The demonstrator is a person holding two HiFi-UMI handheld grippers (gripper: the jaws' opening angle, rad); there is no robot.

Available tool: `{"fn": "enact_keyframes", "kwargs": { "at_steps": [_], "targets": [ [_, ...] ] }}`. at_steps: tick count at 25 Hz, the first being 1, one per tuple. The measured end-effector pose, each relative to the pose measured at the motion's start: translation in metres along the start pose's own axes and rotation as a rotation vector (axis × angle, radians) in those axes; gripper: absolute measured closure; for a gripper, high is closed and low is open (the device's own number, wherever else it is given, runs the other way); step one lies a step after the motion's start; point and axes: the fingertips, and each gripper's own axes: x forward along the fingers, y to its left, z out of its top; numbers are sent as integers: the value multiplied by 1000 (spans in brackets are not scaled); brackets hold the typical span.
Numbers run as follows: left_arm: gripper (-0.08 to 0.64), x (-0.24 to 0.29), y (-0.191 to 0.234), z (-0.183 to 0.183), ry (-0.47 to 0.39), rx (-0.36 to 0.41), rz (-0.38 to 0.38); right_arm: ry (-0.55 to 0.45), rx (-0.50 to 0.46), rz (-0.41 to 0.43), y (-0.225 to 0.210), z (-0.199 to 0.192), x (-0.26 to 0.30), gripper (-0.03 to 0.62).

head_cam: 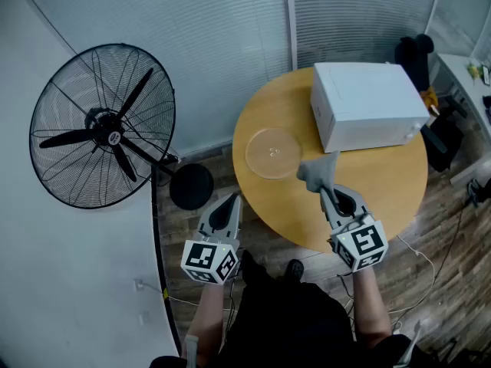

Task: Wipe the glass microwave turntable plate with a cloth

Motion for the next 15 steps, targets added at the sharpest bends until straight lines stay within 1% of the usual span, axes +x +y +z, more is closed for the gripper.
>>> {"fn": "enact_keyframes", "kwargs": {
  "at_steps": [4,8,13,15],
  "targets": [
    [565,-6,-4,-8,8,-24,4,2,-14,-1,5,-6,-8,572],
    [565,-8,-10,-11,8,-29,7,17,-19,11,8,-9,-15,572],
    [565,-11,-16,-13,26,-20,6,-16,18,6,6,-10,-19,571],
    [565,-12,-16,-15,33,-15,9,-12,22,8,6,-13,-18,569]
  ]
}}
